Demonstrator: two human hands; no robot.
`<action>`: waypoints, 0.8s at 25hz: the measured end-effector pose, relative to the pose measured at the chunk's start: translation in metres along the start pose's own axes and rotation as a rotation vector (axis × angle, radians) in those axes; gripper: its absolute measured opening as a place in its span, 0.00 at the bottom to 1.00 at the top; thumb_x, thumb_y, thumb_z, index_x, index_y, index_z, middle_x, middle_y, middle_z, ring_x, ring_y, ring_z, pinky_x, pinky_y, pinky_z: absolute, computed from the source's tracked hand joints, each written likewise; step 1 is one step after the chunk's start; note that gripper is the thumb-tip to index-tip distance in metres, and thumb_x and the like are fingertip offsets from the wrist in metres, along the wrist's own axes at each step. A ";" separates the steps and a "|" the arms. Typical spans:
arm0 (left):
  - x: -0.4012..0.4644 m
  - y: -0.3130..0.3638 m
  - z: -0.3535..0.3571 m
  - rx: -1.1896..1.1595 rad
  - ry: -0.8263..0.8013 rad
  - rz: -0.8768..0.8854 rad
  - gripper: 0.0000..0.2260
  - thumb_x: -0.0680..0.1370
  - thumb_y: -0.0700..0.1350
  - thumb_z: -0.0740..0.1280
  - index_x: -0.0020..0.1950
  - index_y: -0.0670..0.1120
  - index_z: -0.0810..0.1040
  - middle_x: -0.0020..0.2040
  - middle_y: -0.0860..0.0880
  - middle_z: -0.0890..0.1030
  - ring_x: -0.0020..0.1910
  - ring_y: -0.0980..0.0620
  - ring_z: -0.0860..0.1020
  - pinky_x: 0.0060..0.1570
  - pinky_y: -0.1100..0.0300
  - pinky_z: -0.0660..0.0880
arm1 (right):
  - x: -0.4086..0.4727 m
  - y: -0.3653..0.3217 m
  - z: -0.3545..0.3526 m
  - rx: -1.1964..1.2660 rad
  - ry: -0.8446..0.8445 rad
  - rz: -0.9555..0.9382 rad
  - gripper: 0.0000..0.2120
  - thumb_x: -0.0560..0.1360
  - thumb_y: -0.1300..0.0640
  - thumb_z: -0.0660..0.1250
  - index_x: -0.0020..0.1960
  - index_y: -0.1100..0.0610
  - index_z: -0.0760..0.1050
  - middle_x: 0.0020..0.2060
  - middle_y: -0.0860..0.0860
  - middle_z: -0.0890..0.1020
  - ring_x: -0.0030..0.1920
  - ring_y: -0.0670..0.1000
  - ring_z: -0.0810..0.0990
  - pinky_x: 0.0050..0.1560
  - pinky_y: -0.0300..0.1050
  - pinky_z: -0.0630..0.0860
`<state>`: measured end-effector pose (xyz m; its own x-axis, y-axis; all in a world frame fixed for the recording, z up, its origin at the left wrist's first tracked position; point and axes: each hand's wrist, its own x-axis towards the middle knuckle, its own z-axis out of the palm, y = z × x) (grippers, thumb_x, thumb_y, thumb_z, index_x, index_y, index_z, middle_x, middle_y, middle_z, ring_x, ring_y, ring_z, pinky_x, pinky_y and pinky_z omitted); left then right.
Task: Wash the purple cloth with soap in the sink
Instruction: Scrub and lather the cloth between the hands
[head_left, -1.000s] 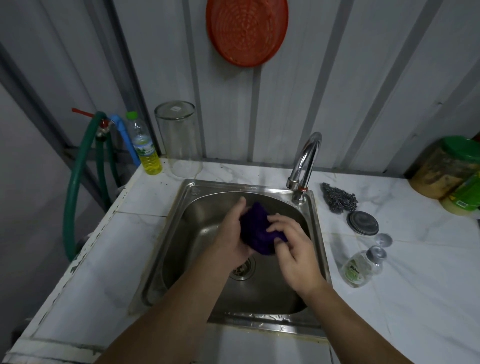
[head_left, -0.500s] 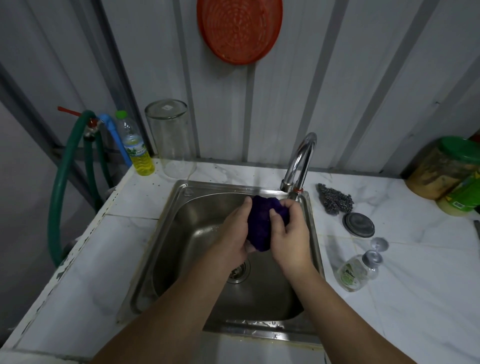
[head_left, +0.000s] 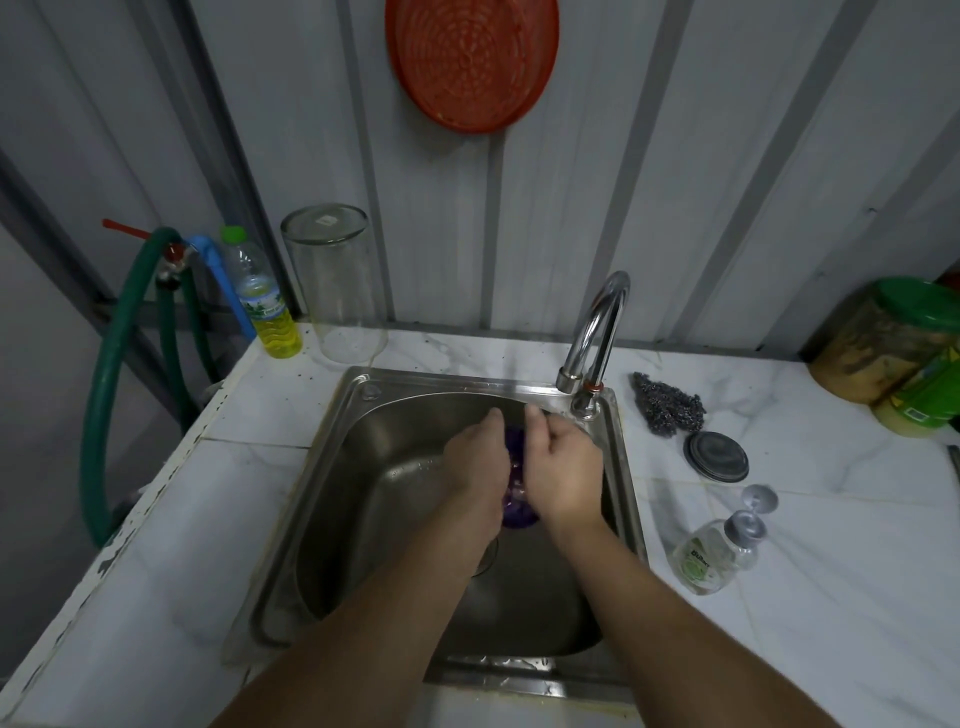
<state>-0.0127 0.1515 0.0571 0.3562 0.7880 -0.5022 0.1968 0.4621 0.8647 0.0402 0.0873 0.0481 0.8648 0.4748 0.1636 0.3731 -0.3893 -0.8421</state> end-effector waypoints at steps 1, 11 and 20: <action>-0.002 0.000 0.004 0.060 -0.014 0.046 0.17 0.79 0.55 0.64 0.37 0.47 0.81 0.38 0.45 0.84 0.41 0.44 0.83 0.44 0.51 0.80 | 0.012 0.001 -0.005 -0.070 -0.044 0.115 0.24 0.83 0.42 0.55 0.34 0.52 0.73 0.30 0.47 0.77 0.39 0.55 0.81 0.38 0.45 0.68; 0.001 0.007 -0.002 -0.018 -0.119 -0.007 0.14 0.77 0.45 0.66 0.32 0.46 0.83 0.30 0.46 0.82 0.28 0.49 0.80 0.27 0.60 0.76 | 0.017 -0.007 0.008 0.024 -0.017 0.069 0.25 0.82 0.40 0.54 0.33 0.52 0.73 0.29 0.49 0.79 0.33 0.51 0.80 0.36 0.44 0.71; 0.016 0.007 -0.015 0.024 -0.062 0.046 0.14 0.82 0.50 0.63 0.45 0.41 0.80 0.40 0.44 0.82 0.41 0.44 0.80 0.47 0.51 0.78 | -0.019 -0.015 0.027 0.210 -0.035 -0.023 0.26 0.78 0.34 0.54 0.32 0.51 0.72 0.25 0.46 0.77 0.29 0.49 0.78 0.33 0.52 0.77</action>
<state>-0.0192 0.1738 0.0549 0.4215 0.7809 -0.4610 0.2006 0.4155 0.8872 0.0089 0.1051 0.0436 0.8433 0.5101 0.1690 0.3111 -0.2070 -0.9275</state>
